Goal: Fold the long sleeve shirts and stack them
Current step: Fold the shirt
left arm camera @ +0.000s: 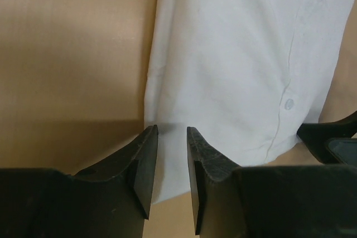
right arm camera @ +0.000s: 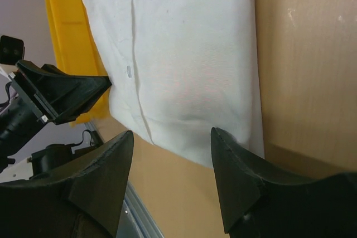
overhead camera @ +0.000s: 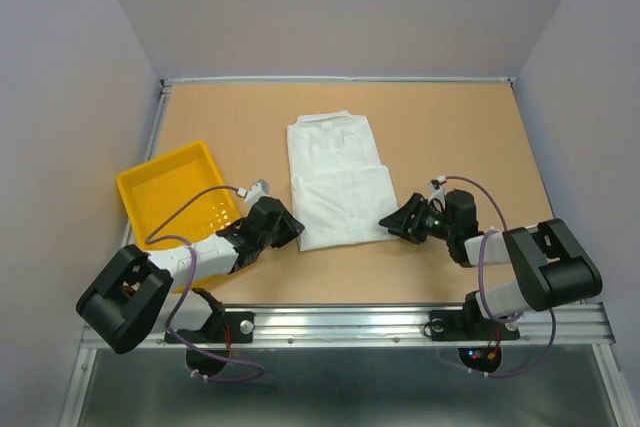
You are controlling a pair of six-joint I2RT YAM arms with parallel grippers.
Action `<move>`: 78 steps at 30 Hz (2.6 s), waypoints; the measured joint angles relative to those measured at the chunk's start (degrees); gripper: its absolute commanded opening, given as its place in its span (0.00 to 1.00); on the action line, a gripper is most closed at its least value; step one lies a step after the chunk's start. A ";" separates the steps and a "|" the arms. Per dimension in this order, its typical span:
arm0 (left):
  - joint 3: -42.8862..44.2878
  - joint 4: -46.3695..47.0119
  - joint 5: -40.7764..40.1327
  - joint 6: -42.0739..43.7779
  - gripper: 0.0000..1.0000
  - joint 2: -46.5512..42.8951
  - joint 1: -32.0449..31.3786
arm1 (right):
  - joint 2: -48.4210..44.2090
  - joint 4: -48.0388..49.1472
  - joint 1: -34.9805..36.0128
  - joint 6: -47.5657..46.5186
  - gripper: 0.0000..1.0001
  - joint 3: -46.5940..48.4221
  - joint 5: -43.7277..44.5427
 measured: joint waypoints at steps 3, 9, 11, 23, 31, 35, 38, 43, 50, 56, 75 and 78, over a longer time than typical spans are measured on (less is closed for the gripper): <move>-0.50 0.00 -0.33 -1.05 0.39 -0.04 1.64 | -0.07 0.17 0.00 -0.50 0.63 -0.26 1.05; -0.59 -2.05 -1.62 -1.62 0.52 -1.16 3.78 | -6.12 -9.60 0.09 -5.07 0.63 0.94 6.32; -0.57 -2.64 -1.79 -1.25 0.68 -1.75 3.85 | -10.03 -15.93 0.17 -7.69 0.63 2.51 9.18; 5.81 -4.39 -1.44 4.26 0.55 1.25 2.93 | -19.80 -35.80 0.17 -16.83 0.56 9.40 20.46; 9.75 -3.93 -1.51 7.89 0.27 10.69 2.80 | -15.02 -39.10 0.20 -18.25 0.44 9.46 21.38; 11.85 -2.89 -1.33 10.25 0.14 14.05 2.73 | -12.72 -38.58 0.28 -18.47 0.30 9.60 21.14; 13.73 -1.55 -0.85 12.33 0.04 16.48 2.73 | -12.09 -38.38 0.70 -18.47 0.13 9.62 20.87; 17.35 -1.38 -0.66 16.17 0.05 19.78 2.73 | -12.83 -40.26 1.88 -17.75 0.03 9.62 20.00; 20.55 -5.42 -2.38 20.44 0.45 20.74 2.73 | -19.82 -44.89 3.67 -15.87 0.31 9.55 19.21; 17.51 -11.06 -2.64 18.21 0.93 10.01 2.73 | -25.68 -50.86 3.69 -15.52 0.57 9.64 20.35; 12.35 -15.63 4.85 13.94 0.88 0.85 2.84 | -25.81 -59.10 4.70 -16.87 0.58 14.40 21.68; 21.24 -16.35 3.48 19.45 0.89 5.40 3.04 | -26.16 -59.12 5.18 -14.71 0.57 14.40 21.97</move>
